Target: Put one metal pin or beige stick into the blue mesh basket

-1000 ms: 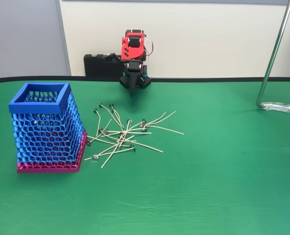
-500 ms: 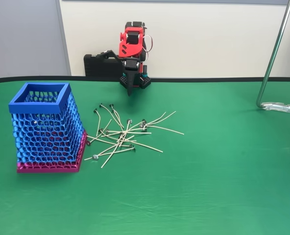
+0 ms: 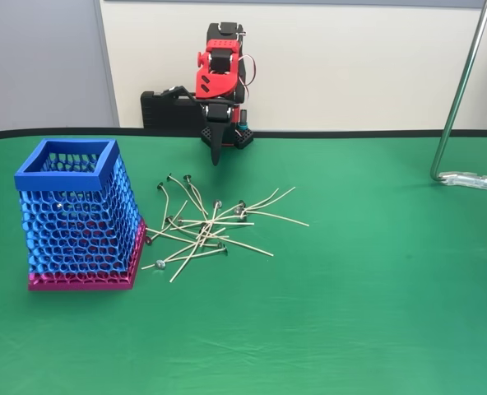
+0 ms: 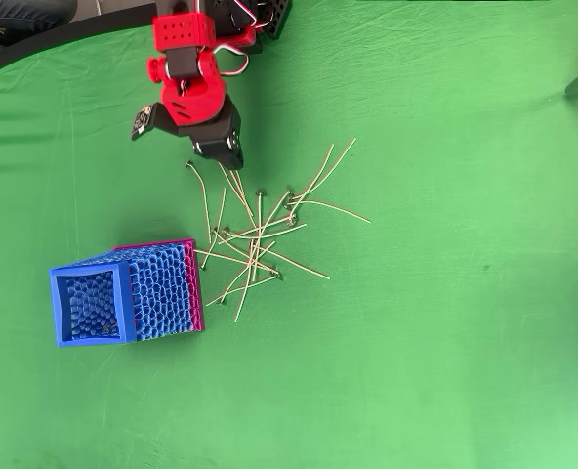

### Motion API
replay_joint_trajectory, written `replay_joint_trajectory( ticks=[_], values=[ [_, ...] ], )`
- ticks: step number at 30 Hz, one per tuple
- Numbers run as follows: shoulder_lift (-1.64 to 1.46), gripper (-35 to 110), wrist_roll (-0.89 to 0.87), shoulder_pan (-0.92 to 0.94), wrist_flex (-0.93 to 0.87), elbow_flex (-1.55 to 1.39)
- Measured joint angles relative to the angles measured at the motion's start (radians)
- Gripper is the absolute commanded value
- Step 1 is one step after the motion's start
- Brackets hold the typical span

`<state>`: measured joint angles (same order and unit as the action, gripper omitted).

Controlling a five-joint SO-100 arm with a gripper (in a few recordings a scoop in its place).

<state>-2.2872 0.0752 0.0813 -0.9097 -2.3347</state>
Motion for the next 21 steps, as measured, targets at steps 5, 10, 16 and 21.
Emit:
replay_joint_trajectory(
  ticks=[5,10,16,21],
  values=[
    [0.044,0,0.008,0.002,-0.026,0.044],
    [0.135,0,0.031,0.021,-0.052,0.126],
    [0.236,1,0.075,0.041,0.005,0.132],
    [0.314,2,0.089,0.040,0.041,0.140]
  ],
)
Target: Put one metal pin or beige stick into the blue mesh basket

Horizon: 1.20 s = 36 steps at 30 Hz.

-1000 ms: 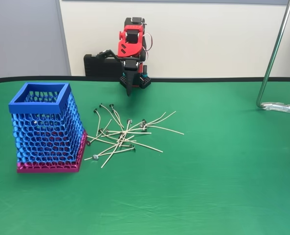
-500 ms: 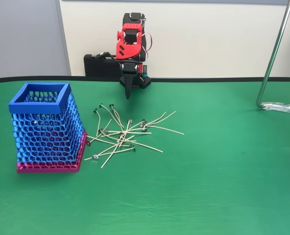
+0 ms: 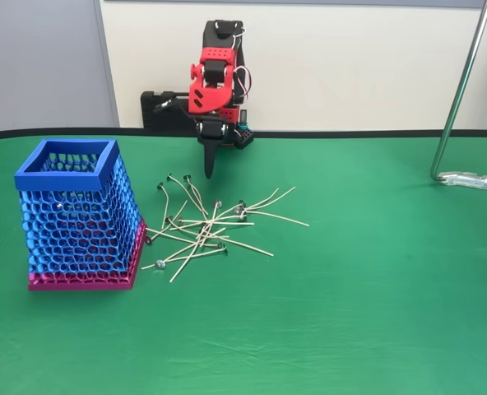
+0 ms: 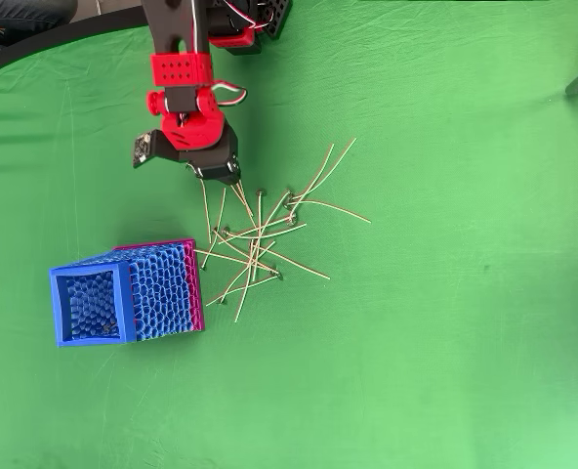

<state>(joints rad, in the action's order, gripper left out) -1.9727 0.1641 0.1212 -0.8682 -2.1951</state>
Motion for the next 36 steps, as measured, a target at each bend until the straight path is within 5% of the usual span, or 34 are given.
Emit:
replay_joint_trajectory(
  ticks=[19,36],
  values=[
    [0.091,1,-0.009,-0.075,0.037,0.051],
    [0.097,17,-0.048,-0.095,0.149,-0.044]
  ],
)
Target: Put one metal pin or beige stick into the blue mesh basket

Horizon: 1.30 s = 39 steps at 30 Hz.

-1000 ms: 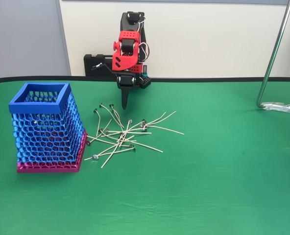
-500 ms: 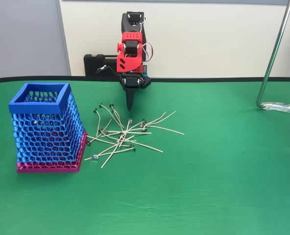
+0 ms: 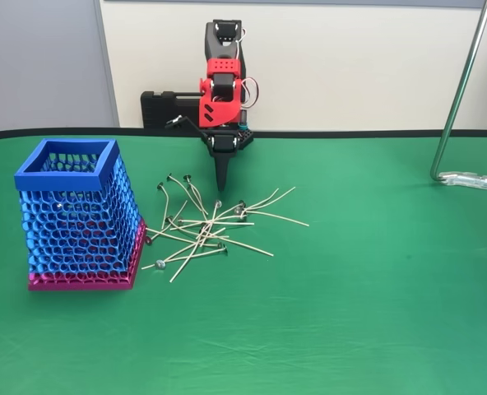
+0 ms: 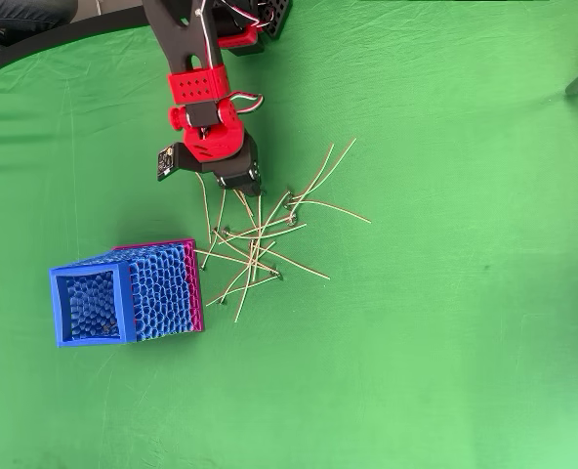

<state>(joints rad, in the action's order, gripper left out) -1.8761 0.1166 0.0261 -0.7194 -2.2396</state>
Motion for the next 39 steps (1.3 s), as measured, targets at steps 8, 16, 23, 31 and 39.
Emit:
replay_joint_trajectory(
  ticks=[8,16,23,31,39],
  values=[
    [-0.002,17,0.000,0.018,0.041,-0.044],
    [-0.002,16,-0.005,0.051,0.071,-0.049],
    [0.028,15,-0.005,0.055,0.083,-0.049],
    [0.048,14,0.003,0.052,0.086,-0.049],
    [0.078,14,0.025,0.054,0.104,-0.048]
  ],
)
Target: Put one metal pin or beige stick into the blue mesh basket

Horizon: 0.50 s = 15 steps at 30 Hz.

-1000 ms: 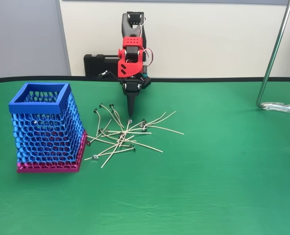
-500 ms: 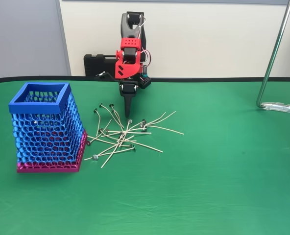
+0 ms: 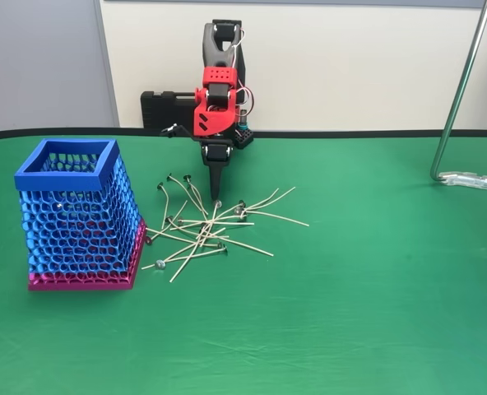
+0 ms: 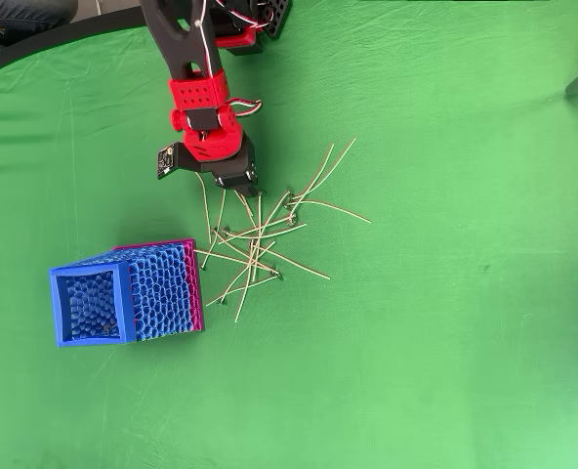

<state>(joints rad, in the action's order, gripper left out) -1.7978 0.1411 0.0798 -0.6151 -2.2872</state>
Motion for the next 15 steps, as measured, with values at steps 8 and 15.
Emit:
replay_joint_trajectory(
  ticks=[8,15],
  values=[
    [0.029,15,0.003,-0.002,0.000,0.032],
    [0.034,14,0.003,-0.002,0.000,0.041]
  ],
)
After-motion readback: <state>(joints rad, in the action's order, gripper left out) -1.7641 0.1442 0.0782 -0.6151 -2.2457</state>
